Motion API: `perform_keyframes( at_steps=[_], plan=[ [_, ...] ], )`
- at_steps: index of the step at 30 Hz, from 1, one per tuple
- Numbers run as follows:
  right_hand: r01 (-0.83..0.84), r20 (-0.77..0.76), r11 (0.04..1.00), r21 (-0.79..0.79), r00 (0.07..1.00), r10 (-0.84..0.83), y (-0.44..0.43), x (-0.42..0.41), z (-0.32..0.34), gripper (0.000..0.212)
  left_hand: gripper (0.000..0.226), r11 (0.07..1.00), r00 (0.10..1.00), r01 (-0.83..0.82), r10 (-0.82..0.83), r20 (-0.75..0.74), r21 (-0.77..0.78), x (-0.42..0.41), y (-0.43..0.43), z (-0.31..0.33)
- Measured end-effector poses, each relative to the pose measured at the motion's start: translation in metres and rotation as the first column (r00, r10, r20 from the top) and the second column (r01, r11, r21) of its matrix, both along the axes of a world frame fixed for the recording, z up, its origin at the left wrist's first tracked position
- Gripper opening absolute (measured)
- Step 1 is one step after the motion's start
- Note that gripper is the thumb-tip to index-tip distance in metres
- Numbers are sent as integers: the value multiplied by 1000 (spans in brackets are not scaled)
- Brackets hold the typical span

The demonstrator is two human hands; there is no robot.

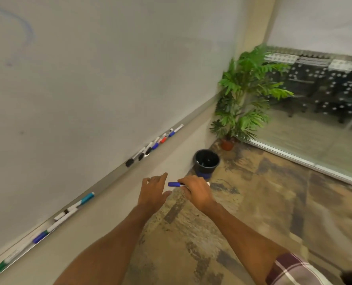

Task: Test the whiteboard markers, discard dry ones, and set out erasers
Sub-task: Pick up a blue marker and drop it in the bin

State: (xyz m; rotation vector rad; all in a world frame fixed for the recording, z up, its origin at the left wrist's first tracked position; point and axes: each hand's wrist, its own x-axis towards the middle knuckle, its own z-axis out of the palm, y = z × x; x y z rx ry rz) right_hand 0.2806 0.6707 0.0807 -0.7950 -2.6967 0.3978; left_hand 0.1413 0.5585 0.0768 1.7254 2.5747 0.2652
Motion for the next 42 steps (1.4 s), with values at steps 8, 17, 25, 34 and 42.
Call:
perform_keyframes(
  at_steps=[8,17,25,34,42],
  plan=[
    [178,-6,981,76,984,-178,66,34,-14,28,110,985,990,143,-144,-9,-98,18,105,-33],
    [297,44,954,49,953,-299,179,12,-26,36,91,959,971,237,-236,21,-154,-12,237,-47],
    [359,93,933,9,929,-358,281,-18,-30,40,86,935,949,316,-311,53,-160,-46,348,-47],
    [340,130,940,-32,934,-333,400,-44,-60,49,82,933,956,294,-285,74,-206,-71,464,-70],
    [269,240,962,-48,938,-250,543,-76,-121,59,85,939,981,179,-146,131,-292,-94,596,-123]
  ],
)
